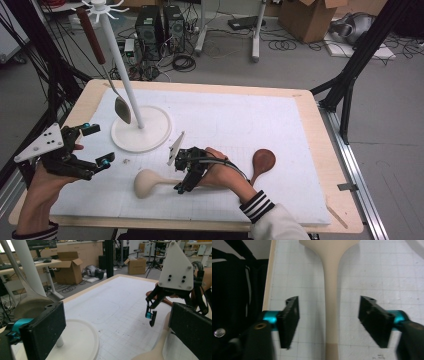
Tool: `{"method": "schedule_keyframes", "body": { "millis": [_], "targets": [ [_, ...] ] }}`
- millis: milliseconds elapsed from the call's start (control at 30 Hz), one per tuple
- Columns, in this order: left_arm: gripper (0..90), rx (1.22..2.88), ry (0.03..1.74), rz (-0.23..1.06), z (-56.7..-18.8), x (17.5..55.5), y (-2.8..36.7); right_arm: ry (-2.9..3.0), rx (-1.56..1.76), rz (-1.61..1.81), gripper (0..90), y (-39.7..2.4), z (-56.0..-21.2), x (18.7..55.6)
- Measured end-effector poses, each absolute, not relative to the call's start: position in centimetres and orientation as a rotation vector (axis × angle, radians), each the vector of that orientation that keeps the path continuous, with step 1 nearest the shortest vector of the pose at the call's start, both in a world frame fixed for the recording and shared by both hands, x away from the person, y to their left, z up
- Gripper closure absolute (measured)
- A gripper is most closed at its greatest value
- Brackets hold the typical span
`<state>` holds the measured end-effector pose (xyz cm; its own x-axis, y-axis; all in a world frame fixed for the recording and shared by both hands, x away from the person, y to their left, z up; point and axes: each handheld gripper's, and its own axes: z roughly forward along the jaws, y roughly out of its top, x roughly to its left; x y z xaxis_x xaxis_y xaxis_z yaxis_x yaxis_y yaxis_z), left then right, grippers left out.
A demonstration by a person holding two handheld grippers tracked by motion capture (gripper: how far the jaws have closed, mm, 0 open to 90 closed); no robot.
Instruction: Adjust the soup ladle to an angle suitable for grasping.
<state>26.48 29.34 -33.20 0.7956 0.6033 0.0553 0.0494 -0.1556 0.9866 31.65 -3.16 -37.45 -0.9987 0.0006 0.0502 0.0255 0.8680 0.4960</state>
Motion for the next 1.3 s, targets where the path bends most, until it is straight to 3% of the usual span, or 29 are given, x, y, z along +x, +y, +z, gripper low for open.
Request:
{"method": "schedule_keyframes", "body": {
  "millis": [133,167,600,1300],
  "targets": [
    [1.7,1.685,0.524,0.521,-33.3,26.6,29.2,-2.996,-0.036,-0.923,1.7,-3.5,-37.1,31.5],
    [1.7,1.689,0.525,0.519,-33.4,26.6,29.2,-3.001,-0.038,-0.947,0.3,-3.6,-37.0,31.4],
    [1.7,1.761,0.504,0.497,-32.6,27.1,28.1,-2.959,-0.081,-1.164,0.3,-6.7,-35.4,31.3],
    [1.7,2.043,0.408,0.453,-30.6,29.3,22.3,-2.844,-0.234,-1.7,0.3,-16.3,-33.2,30.8]
  ]
}}
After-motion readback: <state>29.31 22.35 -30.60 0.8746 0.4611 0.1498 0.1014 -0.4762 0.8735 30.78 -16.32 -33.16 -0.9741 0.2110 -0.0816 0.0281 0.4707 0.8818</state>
